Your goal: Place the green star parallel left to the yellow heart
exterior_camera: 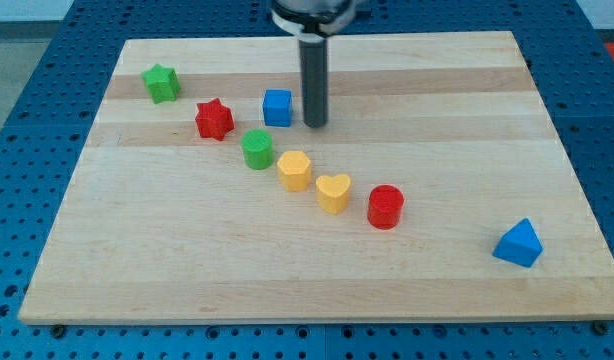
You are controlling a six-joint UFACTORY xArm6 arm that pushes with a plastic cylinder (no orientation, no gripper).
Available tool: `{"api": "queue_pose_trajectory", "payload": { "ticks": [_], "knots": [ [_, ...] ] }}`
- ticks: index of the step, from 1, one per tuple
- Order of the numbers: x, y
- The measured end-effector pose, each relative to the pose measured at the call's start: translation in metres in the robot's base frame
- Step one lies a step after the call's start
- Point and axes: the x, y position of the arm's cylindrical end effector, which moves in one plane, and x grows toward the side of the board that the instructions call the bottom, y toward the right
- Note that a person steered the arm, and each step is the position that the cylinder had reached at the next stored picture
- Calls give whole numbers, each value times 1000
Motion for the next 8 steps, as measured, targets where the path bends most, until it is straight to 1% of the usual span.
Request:
{"api": "queue_pose_trajectory", "payload": {
  "ticks": [1, 2, 3, 4, 5, 6, 7, 8],
  "knots": [
    [36, -4],
    [35, -18],
    [5, -25],
    [-68, -25],
    [-110, -28],
    [-120, -31],
    [-134, -70],
    [-163, -115]
  ]
}}
